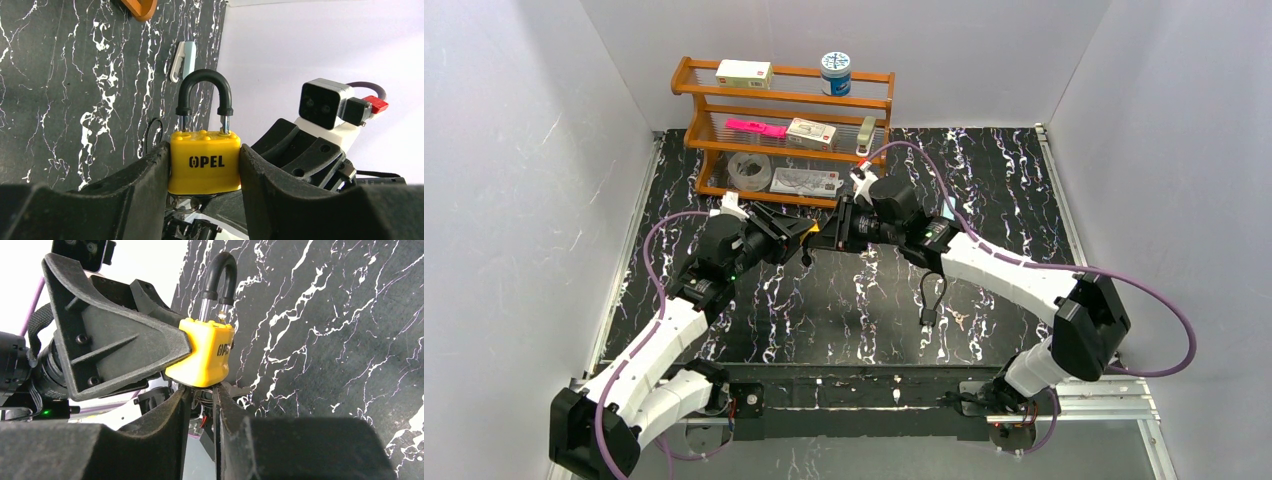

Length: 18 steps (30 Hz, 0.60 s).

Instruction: Unlock with the key

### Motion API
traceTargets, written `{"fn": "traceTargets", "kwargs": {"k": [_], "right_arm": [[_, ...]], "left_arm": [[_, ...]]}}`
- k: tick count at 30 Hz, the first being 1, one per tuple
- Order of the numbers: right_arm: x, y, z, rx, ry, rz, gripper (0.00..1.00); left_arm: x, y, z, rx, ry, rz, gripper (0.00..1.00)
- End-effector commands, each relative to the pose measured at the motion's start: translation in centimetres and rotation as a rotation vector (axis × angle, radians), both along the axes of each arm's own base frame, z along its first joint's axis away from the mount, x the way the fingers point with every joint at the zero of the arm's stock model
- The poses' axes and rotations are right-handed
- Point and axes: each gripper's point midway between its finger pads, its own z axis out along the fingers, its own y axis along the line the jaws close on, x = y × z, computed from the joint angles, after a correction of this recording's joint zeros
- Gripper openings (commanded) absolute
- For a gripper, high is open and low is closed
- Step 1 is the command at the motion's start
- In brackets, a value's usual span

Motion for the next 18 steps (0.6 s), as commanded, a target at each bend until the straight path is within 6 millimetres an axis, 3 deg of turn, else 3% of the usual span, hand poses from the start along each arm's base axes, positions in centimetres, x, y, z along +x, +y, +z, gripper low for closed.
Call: {"fn": "traceTargets", "kwargs": {"k": [1,3,7,11,18], "right_arm": [[0.3,0.7,0.3,-0.021,-0.009,-0.002,0.30],[0.3,0.7,-0.1,-0.028,-0.004,-0.001,0.26],[0.2,0.4,0.5,0.007,-0.013,-0.017,0.01],[-0.3,0.4,2.8,0.131,-0.045,-0.015,0.01],[-2.7,-0.6,7.9,0.461,0.040,0.059,0.01]], "left_arm": [[-0.1,-0.5,5.2,-0.075,-0.124,-0.018,0.09],[-0.1,-0.5,5.2,-0.076,-0.124,-0.018,0.09],[-0.3,-0.4,5.2,-0.076,-0.124,-0.020,0.08],[-0.8,-0.4,5.7,-0.121,-0.139,-0.022,0.08],[-1.9,-0.7,8.8,-0.218,-0.231,-0.067,0.08]]}}
